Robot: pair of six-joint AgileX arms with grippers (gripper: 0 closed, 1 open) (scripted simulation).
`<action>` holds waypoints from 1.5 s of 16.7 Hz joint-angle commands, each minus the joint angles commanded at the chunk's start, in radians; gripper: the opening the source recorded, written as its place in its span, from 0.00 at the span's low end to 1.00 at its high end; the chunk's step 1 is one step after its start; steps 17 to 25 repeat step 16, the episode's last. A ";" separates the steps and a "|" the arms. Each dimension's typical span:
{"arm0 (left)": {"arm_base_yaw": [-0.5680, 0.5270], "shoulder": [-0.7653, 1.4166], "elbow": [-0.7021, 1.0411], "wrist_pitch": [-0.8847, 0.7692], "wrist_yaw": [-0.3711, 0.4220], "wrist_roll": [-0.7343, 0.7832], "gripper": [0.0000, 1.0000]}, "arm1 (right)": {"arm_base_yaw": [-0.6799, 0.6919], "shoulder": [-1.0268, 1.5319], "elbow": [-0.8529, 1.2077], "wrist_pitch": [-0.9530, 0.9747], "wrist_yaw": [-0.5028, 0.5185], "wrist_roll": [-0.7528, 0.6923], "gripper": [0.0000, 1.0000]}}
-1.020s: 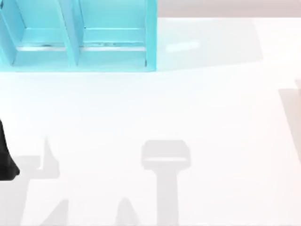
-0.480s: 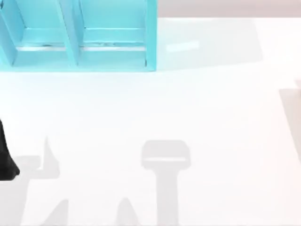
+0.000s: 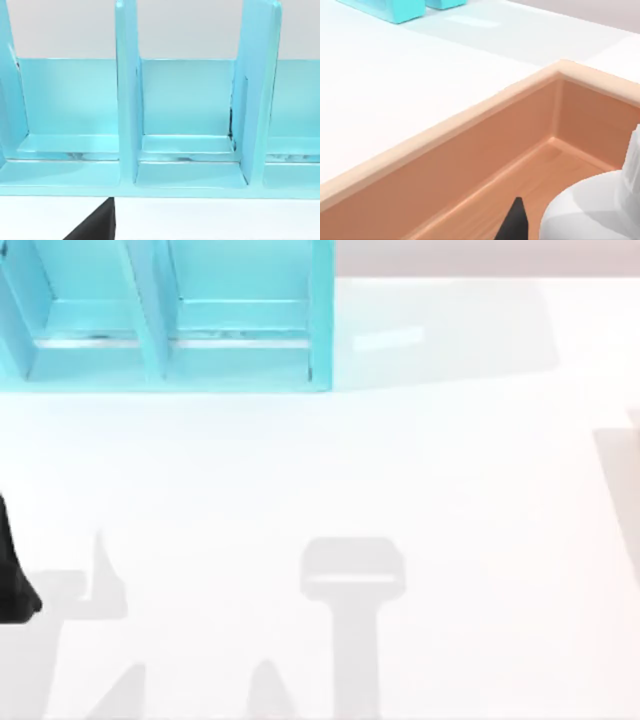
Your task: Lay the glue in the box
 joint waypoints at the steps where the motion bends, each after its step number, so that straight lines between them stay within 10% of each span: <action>1: 0.000 0.000 0.000 0.000 0.000 0.000 1.00 | 0.000 0.000 0.000 0.000 0.000 0.000 0.30; 10: 0.000 0.000 0.000 0.000 0.000 0.000 1.00 | 0.000 0.000 0.000 0.000 0.000 0.000 0.98; 25: 0.000 0.000 0.000 0.000 0.000 0.000 1.00 | 0.000 0.000 0.000 0.000 0.000 0.000 1.00</action>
